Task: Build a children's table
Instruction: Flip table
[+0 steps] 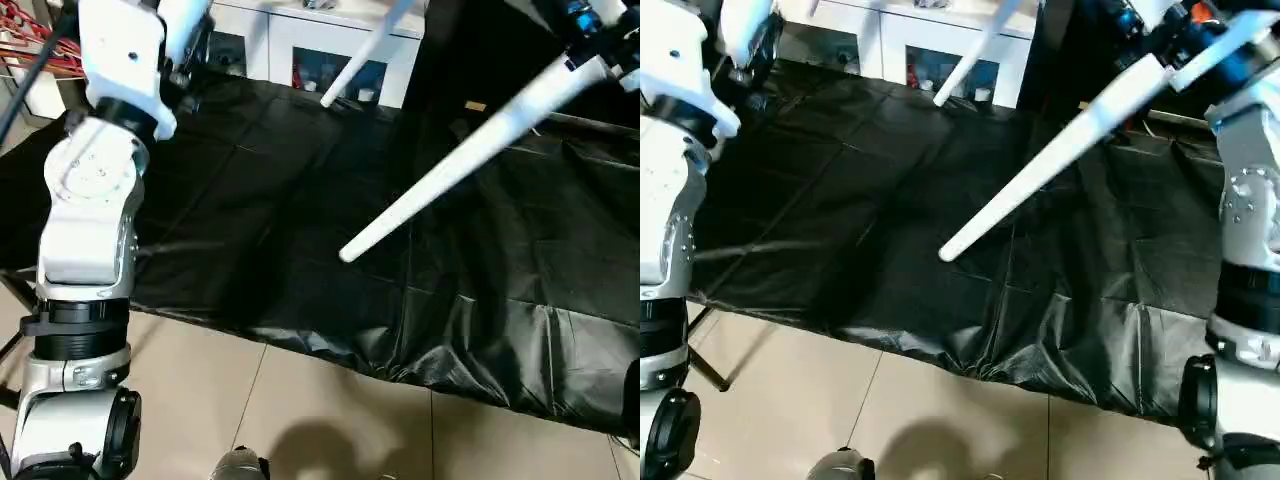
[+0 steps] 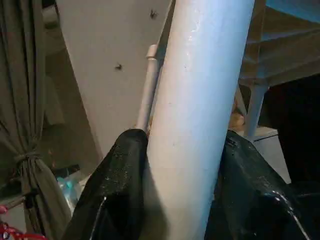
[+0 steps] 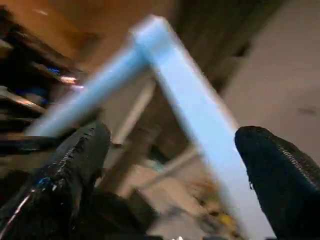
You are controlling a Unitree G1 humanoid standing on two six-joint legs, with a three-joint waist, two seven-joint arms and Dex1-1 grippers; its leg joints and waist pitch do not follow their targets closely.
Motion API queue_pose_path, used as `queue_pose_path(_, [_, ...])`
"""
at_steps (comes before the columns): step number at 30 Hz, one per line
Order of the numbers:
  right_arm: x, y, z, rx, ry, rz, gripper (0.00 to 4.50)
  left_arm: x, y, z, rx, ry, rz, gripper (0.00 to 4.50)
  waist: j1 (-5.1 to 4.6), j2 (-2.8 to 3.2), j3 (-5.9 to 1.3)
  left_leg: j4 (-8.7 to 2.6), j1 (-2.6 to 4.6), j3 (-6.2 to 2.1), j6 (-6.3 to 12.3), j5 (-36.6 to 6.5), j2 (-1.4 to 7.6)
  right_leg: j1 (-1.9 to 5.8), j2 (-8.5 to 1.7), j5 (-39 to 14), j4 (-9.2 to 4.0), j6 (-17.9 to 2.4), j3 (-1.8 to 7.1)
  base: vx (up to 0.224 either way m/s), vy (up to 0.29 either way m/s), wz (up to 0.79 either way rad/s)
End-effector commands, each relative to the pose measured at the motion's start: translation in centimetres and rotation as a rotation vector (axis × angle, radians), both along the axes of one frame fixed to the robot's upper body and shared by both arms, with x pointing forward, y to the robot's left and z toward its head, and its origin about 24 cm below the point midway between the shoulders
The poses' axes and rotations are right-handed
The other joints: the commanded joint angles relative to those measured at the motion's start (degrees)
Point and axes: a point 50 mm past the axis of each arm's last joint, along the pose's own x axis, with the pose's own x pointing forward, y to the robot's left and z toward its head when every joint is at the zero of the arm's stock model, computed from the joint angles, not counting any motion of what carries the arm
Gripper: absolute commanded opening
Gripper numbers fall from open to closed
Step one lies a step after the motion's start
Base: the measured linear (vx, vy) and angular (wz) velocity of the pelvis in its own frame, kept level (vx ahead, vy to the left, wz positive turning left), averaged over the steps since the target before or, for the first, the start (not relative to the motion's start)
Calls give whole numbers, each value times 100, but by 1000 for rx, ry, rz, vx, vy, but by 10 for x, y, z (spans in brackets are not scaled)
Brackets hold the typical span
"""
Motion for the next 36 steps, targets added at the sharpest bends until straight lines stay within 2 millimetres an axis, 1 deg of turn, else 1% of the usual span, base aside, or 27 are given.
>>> queue_pose_path(1, [-6,10,-20,-92,131,111,450,-1,4,4,-31,-32,12,193,9,15,-432,-490,176,-221,7,-1021,359,249,-534,-1329,-538,-678,321,0,0,0])
queue_pose_path(4, [-5,15,-58,-207,302,102,450,-1,3,5,-21,-39,-4,191,24,26,-446,-501,182,-234,-52,-1038,373,247,-550,-1272,-538,-709,310,0,0,0])
queue_pose_path(5, [-3,15,-80,-226,394,76,450,-1,2,5,-20,-43,-12,190,15,11,-448,-510,169,-244,-88,-1038,369,262,-554,-1302,-543,-717,300,0,0,0])
queue_pose_path(6, [-1,14,-100,-241,476,42,450,-2,2,5,-18,-45,-16,189,30,24,-443,-515,184,-238,-105,-1071,374,244,-556,-1343,-565,-706,305,0,0,0])
queue_pose_path(10, [0,11,-147,-251,687,-44,450,-2,1,6,-10,-50,-25,188,16,-3,-454,-521,179,-244,-186,-1121,362,261,-573,-1288,-570,-766,303,0,0,0])
queue_pose_path(11, [-1,9,-163,-249,768,-70,450,-2,1,6,-8,-51,-28,187,22,12,-448,-519,177,-245,-194,-1123,361,260,-579,-1316,-573,-757,310,0,0,0])
queue_pose_path(13, [-4,7,-183,-254,869,-97,450,-1,0,6,-6,-53,-31,186,17,-13,-442,-522,177,-242,-196,-1108,360,261,-567,-1344,-575,-732,311,0,0,0])
queue_pose_path(15, [-6,7,-190,-260,899,-106,450,-1,0,6,-5,-54,-32,186,19,-10,-443,-516,172,-240,-188,-1090,358,266,-579,-1356,-577,-728,314,0,0,0])
queue_pose_path(16, [0,6,-202,-232,923,-181,450,-2,-1,5,-3,-53,-39,186,22,-14,-444,-515,169,-241,-185,-1075,363,263,-581,-1336,-580,-730,312,0,0,0])
queue_pose_path(17, [7,5,-209,-187,929,-245,450,-2,-1,5,-3,-52,-44,186,-4,2,-445,-518,177,-236,-216,-1067,355,220,-593,-1355,-577,-784,308,0,0,0])
queue_pose_path(18, [8,5,-209,-182,929,-251,450,-2,-1,5,-3,-52,-44,186,-24,-3,-441,-523,171,-237,-246,-1099,343,224,-580,-1404,-587,-799,299,0,0,0])
queue_pose_path(19, [20,3,-213,-114,921,-341,450,-2,-2,4,-1,-50,-47,186,-23,-24,-458,-520,181,-239,-291,-1106,356,237,-592,-1413,-567,-805,298,0,0,0])
queue_pose_path(21, [35,3,-213,-16,901,-406,450,-2,-2,2,-2,-44,-50,186,-64,-22,-439,-532,172,-236,-353,-1193,341,232,-597,-1553,-584,-829,297,0,0,0])
queue_pose_path(22, [42,3,-212,34,888,-433,450,-3,-2,1,-1,-42,-51,186,-72,-38,-441,-535,193,-230,-382,-1227,351,225,-589,-1580,-590,-793,300,0,0,0])
queue_pose_path(23, [48,5,-211,94,887,-431,450,-4,-2,1,-1,-40,-52,186,-78,-19,-440,-534,213,-220,-391,-1243,357,206,-588,-1518,-581,-793,310,0,0,0])
queue_pose_path(25, [53,7,-210,163,895,-413,450,-4,-1,0,-1,-39,-53,186,-90,-6,-451,-543,195,-226,-387,-1193,361,228,-583,-1357,-549,-825,304,0,0,0])
queue_pose_path(26, [58,10,-208,217,895,-391,450,-5,-1,0,0,-37,-53,186,-80,0,-463,-532,225,-206,-362,-1142,362,210,-579,-1145,-521,-855,313,0,0,0])
queue_pose_path(27, [63,13,-206,253,888,-374,450,-5,-1,-1,1,-36,-53,185,-82,-30,-464,-536,204,-208,-335,-1067,359,236,-571,-1044,-514,-866,309,0,0,0])
queue_pose_path(28, [71,19,-206,298,887,-337,450,-6,-1,-1,3,-34,-54,185,-75,-10,-471,-531,192,-202,-302,-988,362,239,-583,-923,-496,-899,311,0,0,0])
queue_pose_path(29, [73,21,-206,302,887,-332,450,-6,-1,-1,3,-34,-54,184,-83,-38,-481,-530,172,-199,-277,-896,354,259,-580,-835,-481,-963,300,0,0,0])
queue_pose_path(30, [79,26,-206,330,891,-298,450,-6,-1,-2,5,-32,-54,184,-73,-49,-489,-515,187,-189,-262,-885,356,247,-590,-811,-472,-996,298,0,0,0])
queue_pose_path(31, [81,29,-207,345,892,-282,422,-6,-1,-2,6,-31,-54,184,-77,-21,-476,-527,174,-194,-246,-861,358,260,-591,-832,-475,-1031,298,0,0,0])
queue_pose_path(32, [84,31,-207,355,895,-263,422,-6,-1,-2,7,-31,-53,184,-74,-52,-470,-526,193,-184,-228,-849,370,244,-580,-799,-474,-1022,303,0,0,0])
queue_pose_path(33, [86,33,-209,362,901,-247,422,-6,0,-2,7,-30,-53,184,-68,-41,-481,-523,189,-186,-217,-838,370,256,-587,-766,-456,-1038,301,0,0,0])
queue_pose_path(34, [87,35,-211,364,909,-231,402,-7,0,-3,7,-30,-52,184,-64,-65,-476,-529,185,-183,-205,-797,371,258,-583,-751,-457,-1055,296,0,0,0])
queue_pose_path(35, [88,35,-212,365,911,-226,402,-7,0,-3,6,-29,-51,184,-51,-48,-474,-528,187,-180,-211,-784,373,257,-587,-745,-459,-1062,300,0,0,0])
queue_pose_path(36, [89,37,-214,364,913,-196,381,-8,0,-4,5,-26,-49,184,-43,-57,-481,-523,188,-175,-211,-784,374,257,-593,-722,-452,-1071,300,0,0,0])
